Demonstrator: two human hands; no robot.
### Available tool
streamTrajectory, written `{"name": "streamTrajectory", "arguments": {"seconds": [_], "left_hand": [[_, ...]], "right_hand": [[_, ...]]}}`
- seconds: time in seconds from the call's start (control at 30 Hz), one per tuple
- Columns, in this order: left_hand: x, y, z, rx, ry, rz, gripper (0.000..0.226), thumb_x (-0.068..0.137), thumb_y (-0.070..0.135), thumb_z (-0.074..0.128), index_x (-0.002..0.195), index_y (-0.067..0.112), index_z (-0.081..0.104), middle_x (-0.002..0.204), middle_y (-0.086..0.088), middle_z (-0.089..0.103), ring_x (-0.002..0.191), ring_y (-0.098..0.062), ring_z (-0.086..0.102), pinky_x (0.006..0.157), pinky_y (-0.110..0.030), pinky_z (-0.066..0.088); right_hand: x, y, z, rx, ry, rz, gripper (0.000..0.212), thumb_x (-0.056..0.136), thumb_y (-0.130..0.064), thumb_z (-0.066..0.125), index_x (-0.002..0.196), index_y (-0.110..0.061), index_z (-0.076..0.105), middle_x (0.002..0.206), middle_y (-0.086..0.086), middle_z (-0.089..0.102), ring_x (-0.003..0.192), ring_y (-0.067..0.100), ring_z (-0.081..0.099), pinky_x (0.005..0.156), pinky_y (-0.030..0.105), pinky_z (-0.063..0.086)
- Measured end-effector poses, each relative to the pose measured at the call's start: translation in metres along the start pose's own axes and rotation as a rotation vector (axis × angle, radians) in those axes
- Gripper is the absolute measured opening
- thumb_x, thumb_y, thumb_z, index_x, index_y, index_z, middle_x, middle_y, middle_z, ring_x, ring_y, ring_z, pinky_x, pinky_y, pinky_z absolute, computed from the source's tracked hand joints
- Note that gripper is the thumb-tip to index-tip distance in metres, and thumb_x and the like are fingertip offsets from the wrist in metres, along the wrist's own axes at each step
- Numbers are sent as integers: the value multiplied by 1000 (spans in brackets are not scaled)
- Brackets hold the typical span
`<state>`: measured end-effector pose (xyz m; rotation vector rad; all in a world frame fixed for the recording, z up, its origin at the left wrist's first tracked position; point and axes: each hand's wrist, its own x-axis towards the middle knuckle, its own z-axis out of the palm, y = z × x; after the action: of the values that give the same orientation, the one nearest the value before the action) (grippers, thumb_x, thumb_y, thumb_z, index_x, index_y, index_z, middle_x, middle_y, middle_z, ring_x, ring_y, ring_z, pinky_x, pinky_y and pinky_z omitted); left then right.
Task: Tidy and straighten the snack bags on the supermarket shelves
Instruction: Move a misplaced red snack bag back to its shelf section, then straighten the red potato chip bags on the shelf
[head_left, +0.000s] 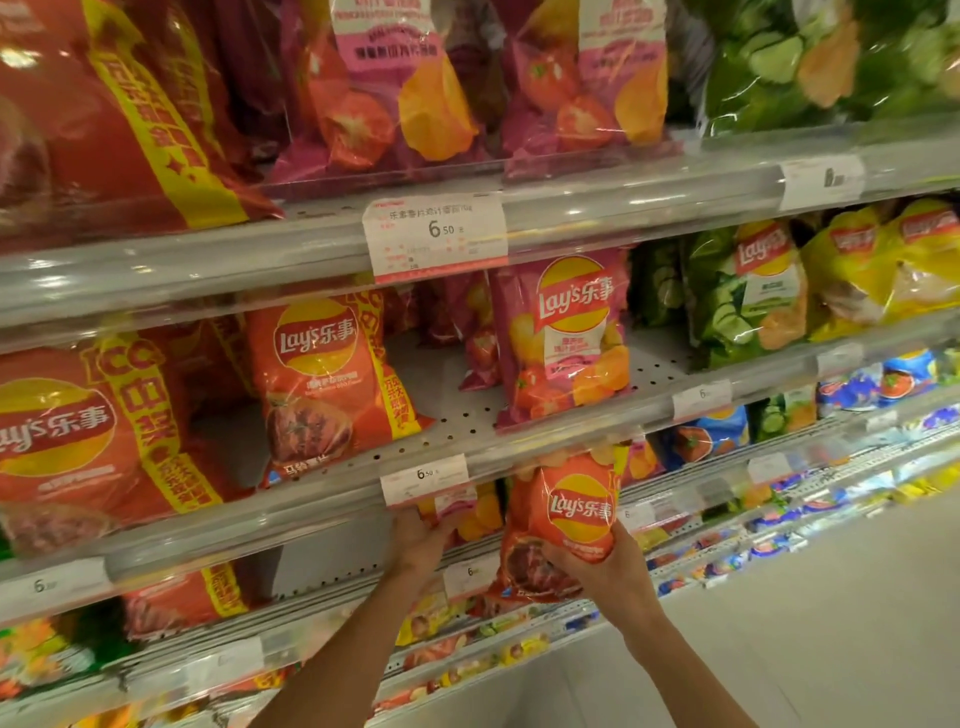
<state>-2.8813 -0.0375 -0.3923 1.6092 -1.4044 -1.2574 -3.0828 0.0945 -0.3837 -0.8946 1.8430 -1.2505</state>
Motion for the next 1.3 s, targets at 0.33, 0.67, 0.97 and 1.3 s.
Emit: {"name": "streamTrajectory", "arguments": {"seconds": [0.33,0.67,0.97,1.3], "left_hand": [[-21,-25,-58,300,-97,179,46,86,21,76,126,11,57,121,-4,64,107,-16,60,93,-26,48],[-72,-121,-161,992,229,336,51,71,20,80,118,5,67,119,-16,61,110,-37,59,95,-48,52],[-82,-136,-193,1184,-7,122,83,101,49,33,156,14,-18,165,-14,-10,153,-29,-11,124,-42,-11],[-82,-133,-190,1076,24,99,81,100,47,40,159,15,-7,166,-9,-1,153,-29,-3,126,-42,1]], "right_hand": [[-6,-12,44,-182,-128,-95,69,61,-47,94,117,-41,54,96,-24,70,88,-6,67,70,9,51],[-34,-42,181,-120,-399,-181,83,49,-54,94,120,-34,56,106,-21,72,100,-8,66,89,17,54],[-12,-68,271,-205,-318,-147,65,68,-55,86,116,-14,70,117,6,73,115,23,66,106,43,49],[-30,-50,282,-519,-329,-181,100,78,-70,70,153,-22,26,151,6,51,134,30,54,107,41,46]]}}
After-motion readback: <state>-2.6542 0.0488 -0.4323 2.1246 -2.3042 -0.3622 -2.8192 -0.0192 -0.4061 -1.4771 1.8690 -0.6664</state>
